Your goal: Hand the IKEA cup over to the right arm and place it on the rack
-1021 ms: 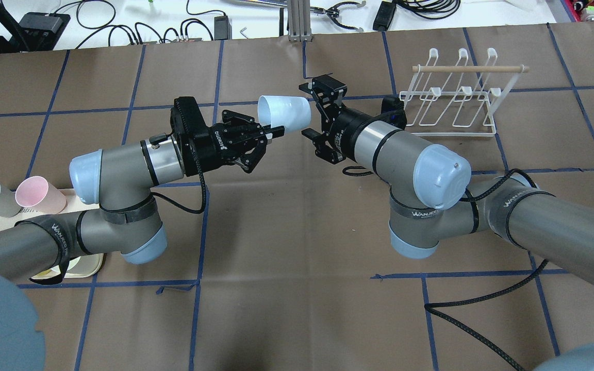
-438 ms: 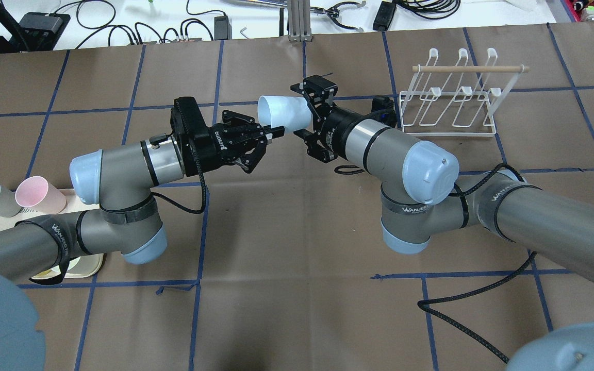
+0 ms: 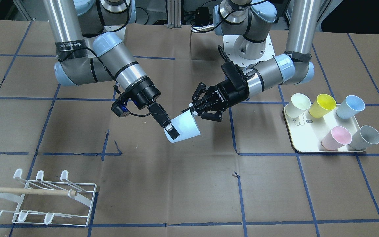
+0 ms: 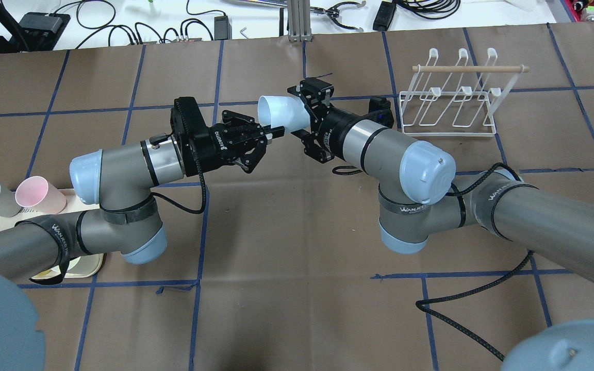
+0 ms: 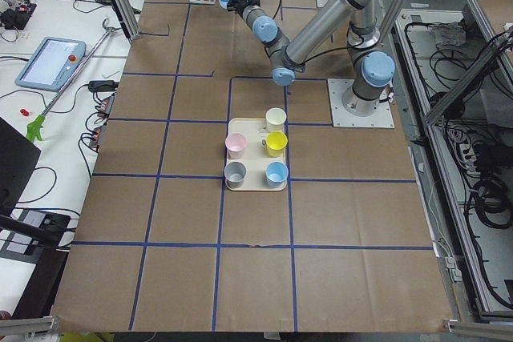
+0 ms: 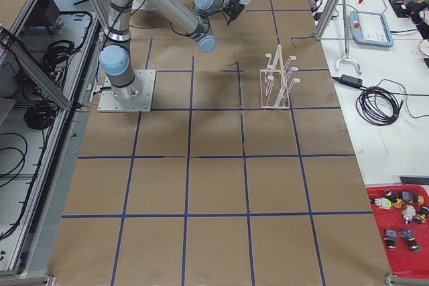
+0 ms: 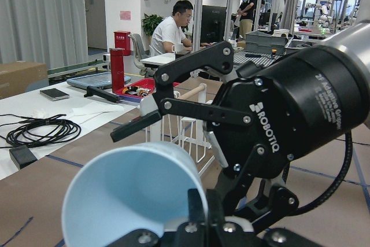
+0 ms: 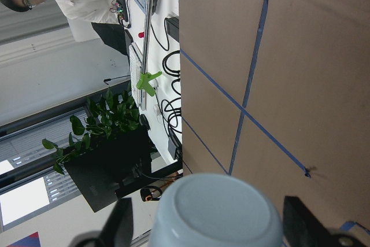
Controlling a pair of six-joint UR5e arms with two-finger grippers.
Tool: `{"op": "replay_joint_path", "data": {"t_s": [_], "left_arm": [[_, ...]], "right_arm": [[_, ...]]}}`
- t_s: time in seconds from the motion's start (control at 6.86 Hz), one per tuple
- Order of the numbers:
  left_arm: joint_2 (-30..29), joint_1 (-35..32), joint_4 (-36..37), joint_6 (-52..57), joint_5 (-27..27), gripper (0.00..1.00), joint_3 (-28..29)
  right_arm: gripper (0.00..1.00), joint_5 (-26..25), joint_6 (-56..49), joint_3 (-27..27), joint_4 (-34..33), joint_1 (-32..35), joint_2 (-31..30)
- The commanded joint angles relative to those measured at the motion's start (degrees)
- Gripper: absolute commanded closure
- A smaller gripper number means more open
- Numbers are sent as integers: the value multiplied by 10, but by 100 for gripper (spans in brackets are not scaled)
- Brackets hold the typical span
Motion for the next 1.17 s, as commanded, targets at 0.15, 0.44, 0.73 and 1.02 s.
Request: {"op": "replay_joint_path", "data": {"t_s": [0.15, 0.44, 0.73, 1.02], "left_arm": [[1, 1, 1, 0, 1, 93, 1], [-3, 2, 10, -19, 1, 63, 7], [-16, 3, 69, -80, 4, 11, 7], [-13, 5, 76, -89, 18, 1, 8]], "right_arm": [[43, 5, -1, 0, 0, 1, 0], [50, 11, -1, 0, -1, 1, 0], [53, 11, -2, 0, -1, 1, 0], [56, 12, -2, 0, -1, 0, -1]]}}
